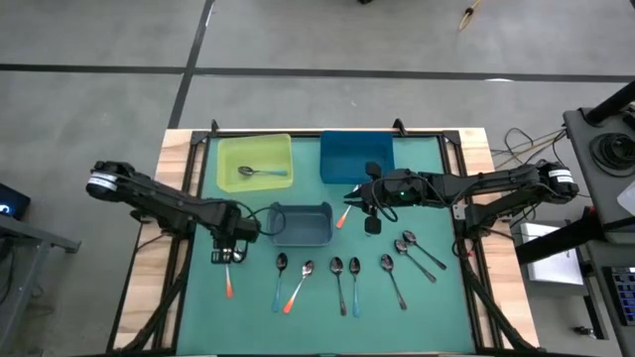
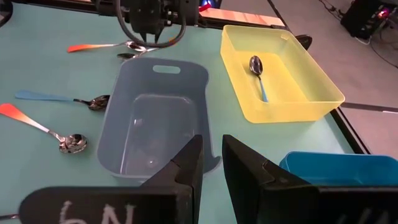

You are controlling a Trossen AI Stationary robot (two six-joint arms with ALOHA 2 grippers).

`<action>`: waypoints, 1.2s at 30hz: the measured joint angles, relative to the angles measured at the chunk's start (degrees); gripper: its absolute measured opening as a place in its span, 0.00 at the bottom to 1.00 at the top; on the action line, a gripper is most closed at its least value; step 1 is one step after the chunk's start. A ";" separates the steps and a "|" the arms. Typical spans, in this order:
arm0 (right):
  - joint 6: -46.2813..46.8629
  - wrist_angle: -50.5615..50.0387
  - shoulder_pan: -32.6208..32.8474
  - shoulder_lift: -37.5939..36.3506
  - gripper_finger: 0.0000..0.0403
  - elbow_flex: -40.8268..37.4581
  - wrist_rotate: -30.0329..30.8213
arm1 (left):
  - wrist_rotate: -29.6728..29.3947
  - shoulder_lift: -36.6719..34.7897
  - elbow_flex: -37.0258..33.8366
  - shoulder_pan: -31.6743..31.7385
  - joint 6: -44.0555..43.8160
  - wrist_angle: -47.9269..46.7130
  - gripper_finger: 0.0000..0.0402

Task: Sort silverware by color (type)
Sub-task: Put the orange spoon into the blue bin

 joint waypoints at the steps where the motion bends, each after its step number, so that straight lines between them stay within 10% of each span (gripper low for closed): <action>1: -0.01 0.00 0.00 0.00 0.13 -0.01 0.00 | 0.00 0.63 0.00 0.00 0.00 0.02 0.24; 19: -0.45 -0.09 0.00 0.00 0.13 -0.01 0.00 | -2.13 8.73 0.15 -0.07 -0.24 1.60 0.40; 36: -0.42 -0.07 0.00 0.02 0.13 -0.01 0.02 | -2.73 10.10 0.15 -0.07 -1.96 2.70 0.22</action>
